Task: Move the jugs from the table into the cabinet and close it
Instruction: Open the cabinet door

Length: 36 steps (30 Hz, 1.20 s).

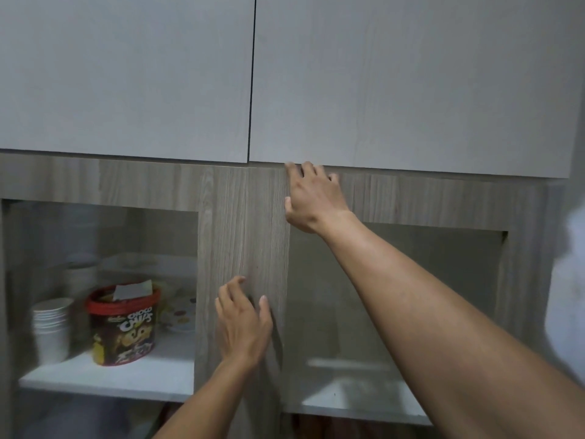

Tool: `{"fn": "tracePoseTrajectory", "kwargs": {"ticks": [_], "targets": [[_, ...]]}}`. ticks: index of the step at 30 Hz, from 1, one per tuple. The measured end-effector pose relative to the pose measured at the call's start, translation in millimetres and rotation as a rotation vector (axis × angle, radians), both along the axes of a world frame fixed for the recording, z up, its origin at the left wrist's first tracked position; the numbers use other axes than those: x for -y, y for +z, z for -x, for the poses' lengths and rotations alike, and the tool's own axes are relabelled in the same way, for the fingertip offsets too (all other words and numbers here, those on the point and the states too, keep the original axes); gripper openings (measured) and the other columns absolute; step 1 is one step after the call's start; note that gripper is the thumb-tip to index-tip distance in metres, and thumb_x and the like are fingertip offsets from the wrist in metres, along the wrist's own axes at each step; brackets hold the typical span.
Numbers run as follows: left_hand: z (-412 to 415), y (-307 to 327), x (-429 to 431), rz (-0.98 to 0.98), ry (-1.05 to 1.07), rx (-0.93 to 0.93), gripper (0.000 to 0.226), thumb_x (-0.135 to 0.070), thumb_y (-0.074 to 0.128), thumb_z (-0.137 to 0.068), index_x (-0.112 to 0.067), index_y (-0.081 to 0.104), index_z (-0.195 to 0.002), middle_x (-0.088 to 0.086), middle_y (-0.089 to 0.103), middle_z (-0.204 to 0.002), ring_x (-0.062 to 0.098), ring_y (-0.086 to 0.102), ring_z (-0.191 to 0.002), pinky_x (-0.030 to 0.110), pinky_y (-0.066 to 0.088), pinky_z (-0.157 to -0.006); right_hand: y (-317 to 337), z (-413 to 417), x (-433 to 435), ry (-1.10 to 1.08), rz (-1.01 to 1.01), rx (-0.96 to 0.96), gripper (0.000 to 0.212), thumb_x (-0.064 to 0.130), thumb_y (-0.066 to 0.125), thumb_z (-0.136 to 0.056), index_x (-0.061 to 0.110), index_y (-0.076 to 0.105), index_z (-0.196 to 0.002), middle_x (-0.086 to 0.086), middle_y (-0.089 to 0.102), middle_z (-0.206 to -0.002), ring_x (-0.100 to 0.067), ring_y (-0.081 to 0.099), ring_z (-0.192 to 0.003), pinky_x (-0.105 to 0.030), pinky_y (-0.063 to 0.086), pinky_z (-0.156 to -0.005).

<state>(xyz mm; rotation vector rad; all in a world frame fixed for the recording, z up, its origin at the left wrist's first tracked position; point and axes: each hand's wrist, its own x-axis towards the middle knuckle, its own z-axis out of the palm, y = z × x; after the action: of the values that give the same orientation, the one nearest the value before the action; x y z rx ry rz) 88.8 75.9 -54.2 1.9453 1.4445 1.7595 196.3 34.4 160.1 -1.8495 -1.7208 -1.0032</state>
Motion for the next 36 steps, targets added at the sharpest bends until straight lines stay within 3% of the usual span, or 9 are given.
{"fn": "tracePoseTrajectory", "kwargs": {"ticks": [4,7,10,15,20,24,28,36], "targets": [[13.2,4.3,18.2,0.106,-0.097,0.088,0.048,-0.039,0.056,-0.094,-0.019,0.032,-0.13,0.012,0.055,-0.122,0.022,0.055,-0.091,0.037,0.046,-0.073,-0.2,7.9,20.0,-0.008,0.014,0.001,0.061,0.029,0.049,-0.09,0.01,0.034,-0.146,-0.016,0.046,-0.138,-0.036,0.043,-0.128,-0.055,0.038,-0.101],[28.0,4.7,30.1,0.186,-0.11,0.058,0.063,-0.05,0.052,-0.093,-0.022,0.026,-0.143,0.016,0.053,-0.138,0.035,0.058,-0.116,0.045,0.051,-0.089,-0.5,17.3,41.9,-0.008,0.033,-0.013,0.063,0.039,0.048,-0.094,0.013,0.031,-0.149,-0.017,0.042,-0.143,-0.036,0.039,-0.132,-0.057,0.037,-0.103],[44.5,0.1,51.2,0.182,-0.15,-0.031,0.069,-0.055,0.049,-0.093,-0.015,0.034,-0.147,0.012,0.052,-0.141,0.031,0.054,-0.125,0.046,0.049,-0.097,-0.6,28.4,70.8,-0.008,0.043,-0.038,0.065,0.05,0.046,-0.094,0.015,0.033,-0.147,-0.016,0.042,-0.142,-0.035,0.04,-0.132,-0.057,0.038,-0.102],[77.5,-1.7,109.2,0.045,-0.237,-0.062,0.04,-0.045,0.056,-0.094,-0.015,0.054,-0.121,0.004,0.064,-0.11,0.024,0.062,-0.096,0.033,0.046,-0.075,3.6,54.0,137.3,-0.024,0.103,-0.098,0.07,0.054,0.046,-0.096,0.019,0.025,-0.152,-0.016,0.039,-0.147,-0.035,0.035,-0.138,-0.061,0.034,-0.109],[99.8,-1.0,184.5,-0.057,-0.32,-0.099,0.021,-0.037,0.058,-0.095,-0.017,0.053,-0.097,-0.001,0.059,-0.085,0.019,0.055,-0.072,0.029,0.038,-0.062,5.0,76.8,219.3,-0.062,0.134,-0.126,0.065,0.052,0.042,-0.099,0.026,0.021,-0.155,-0.016,0.04,-0.15,-0.036,0.036,-0.139,-0.058,0.033,-0.111],[105.6,-3.4,239.5,-0.087,-0.398,-0.135,0.022,-0.034,0.061,-0.092,-0.015,0.049,-0.087,0.003,0.059,-0.077,0.028,0.058,-0.068,0.037,0.046,-0.061,7.4,91.8,289.3,-0.084,0.153,-0.157,0.062,0.054,0.035,-0.101,0.03,0.019,-0.157,-0.014,0.039,-0.153,-0.035,0.036,-0.139,-0.05,0.033,-0.112],[105.4,2.9,292.5,-0.131,-0.455,-0.179,0.026,-0.03,0.065,-0.089,-0.018,0.042,-0.083,0.001,0.051,-0.072,0.026,0.048,-0.063,0.033,0.035,-0.058,12.3,109.0,345.2,-0.131,0.137,-0.176,0.066,0.06,0.031,-0.1,0.032,0.018,-0.158,-0.012,0.041,-0.151,-0.033,0.038,-0.139,-0.049,0.034,-0.111],[79.8,12.3,380.7,-0.263,-0.684,-0.3,0.027,-0.036,0.06,-0.089,-0.021,0.038,-0.084,0.0,0.05,-0.074,0.024,0.05,-0.061,0.031,0.033,-0.055,5.5,96.4,442.9,-0.238,0.051,-0.152,0.061,0.052,0.05,-0.096,0.02,0.032,-0.145,-0.013,0.054,-0.133,-0.036,0.051,-0.121,-0.046,0.044,-0.097]]}}
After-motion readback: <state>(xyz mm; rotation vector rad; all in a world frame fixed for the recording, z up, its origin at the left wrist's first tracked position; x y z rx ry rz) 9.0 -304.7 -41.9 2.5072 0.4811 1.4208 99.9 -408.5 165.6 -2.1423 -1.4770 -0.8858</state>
